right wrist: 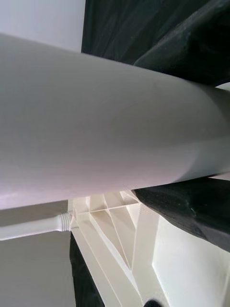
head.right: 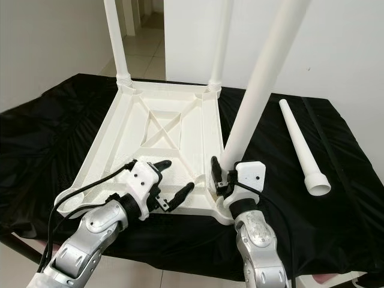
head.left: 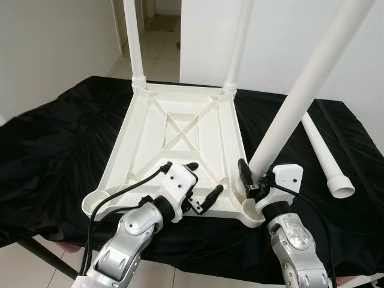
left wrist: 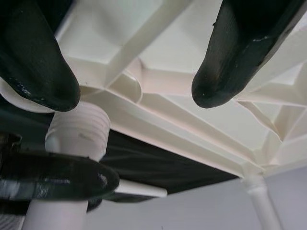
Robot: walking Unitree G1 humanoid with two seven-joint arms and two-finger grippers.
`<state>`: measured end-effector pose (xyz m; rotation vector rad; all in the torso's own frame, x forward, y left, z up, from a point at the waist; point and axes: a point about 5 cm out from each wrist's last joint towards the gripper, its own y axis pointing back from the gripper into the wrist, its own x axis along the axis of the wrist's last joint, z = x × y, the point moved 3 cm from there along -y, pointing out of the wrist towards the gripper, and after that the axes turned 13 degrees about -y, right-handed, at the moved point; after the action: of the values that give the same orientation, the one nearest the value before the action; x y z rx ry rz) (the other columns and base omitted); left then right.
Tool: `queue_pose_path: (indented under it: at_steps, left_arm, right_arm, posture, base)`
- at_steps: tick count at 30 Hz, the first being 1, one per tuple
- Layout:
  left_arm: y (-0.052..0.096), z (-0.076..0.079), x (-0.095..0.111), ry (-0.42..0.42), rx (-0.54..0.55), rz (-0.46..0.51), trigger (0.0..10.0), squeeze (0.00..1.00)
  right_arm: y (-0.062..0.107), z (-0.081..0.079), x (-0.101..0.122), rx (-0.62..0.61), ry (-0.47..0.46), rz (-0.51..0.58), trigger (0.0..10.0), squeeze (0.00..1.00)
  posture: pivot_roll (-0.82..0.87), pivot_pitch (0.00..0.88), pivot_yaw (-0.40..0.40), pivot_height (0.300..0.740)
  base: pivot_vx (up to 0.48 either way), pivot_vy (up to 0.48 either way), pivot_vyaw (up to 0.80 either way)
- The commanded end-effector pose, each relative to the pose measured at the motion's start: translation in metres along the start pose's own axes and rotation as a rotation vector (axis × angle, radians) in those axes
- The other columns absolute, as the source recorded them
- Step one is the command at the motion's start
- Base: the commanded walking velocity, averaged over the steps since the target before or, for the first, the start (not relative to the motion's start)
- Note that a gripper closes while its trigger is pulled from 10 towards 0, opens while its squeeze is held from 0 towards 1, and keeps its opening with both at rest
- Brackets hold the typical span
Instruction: Building children table
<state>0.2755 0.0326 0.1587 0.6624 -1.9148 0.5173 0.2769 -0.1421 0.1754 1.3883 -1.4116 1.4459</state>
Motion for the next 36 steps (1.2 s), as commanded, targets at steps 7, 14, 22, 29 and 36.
queue_pose_path:
  at_steps: [7, 14, 22, 29, 36]
  left_arm:
    - [0.004, 0.018, 0.003, -0.012, -0.117, 0.010, 10.0, 0.00]
    - [0.008, 0.019, 0.003, -0.032, -0.150, 0.012, 10.0, 0.00]
    - [0.018, 0.022, -0.004, -0.074, -0.176, -0.025, 10.0, 0.00]
    - [0.025, 0.030, -0.001, -0.071, -0.272, -0.038, 10.0, 0.00]
    - [0.031, 0.029, 0.003, -0.043, -0.327, -0.009, 10.0, 0.00]
  right_arm:
    - [0.017, -0.003, 0.005, 0.032, 0.030, -0.003, 10.0, 0.00]
    - [0.025, 0.000, 0.001, 0.037, 0.046, -0.030, 10.0, 0.00]
    - [0.030, 0.002, -0.004, 0.040, 0.059, -0.058, 10.0, 0.00]
    - [0.032, 0.004, -0.006, 0.047, 0.069, -0.074, 10.0, 0.00]
    - [0.031, 0.006, -0.007, 0.046, 0.073, -0.077, 10.0, 0.00]
  posture:
    - [-0.01, 0.084, -0.017, 0.740]
    - [-0.01, 0.088, -0.018, 0.740]
    - [-0.01, 0.088, -0.021, 0.740]
    - [-0.01, 0.084, -0.026, 0.740]
    - [-0.01, 0.082, -0.029, 0.740]
  base:
    - [0.000, 0.000, 0.00]
    - [0.000, 0.000, 0.00]
    - [0.000, 0.000, 0.00]
    - [0.000, 0.000, 0.00]
    - [0.000, 0.000, 0.00]
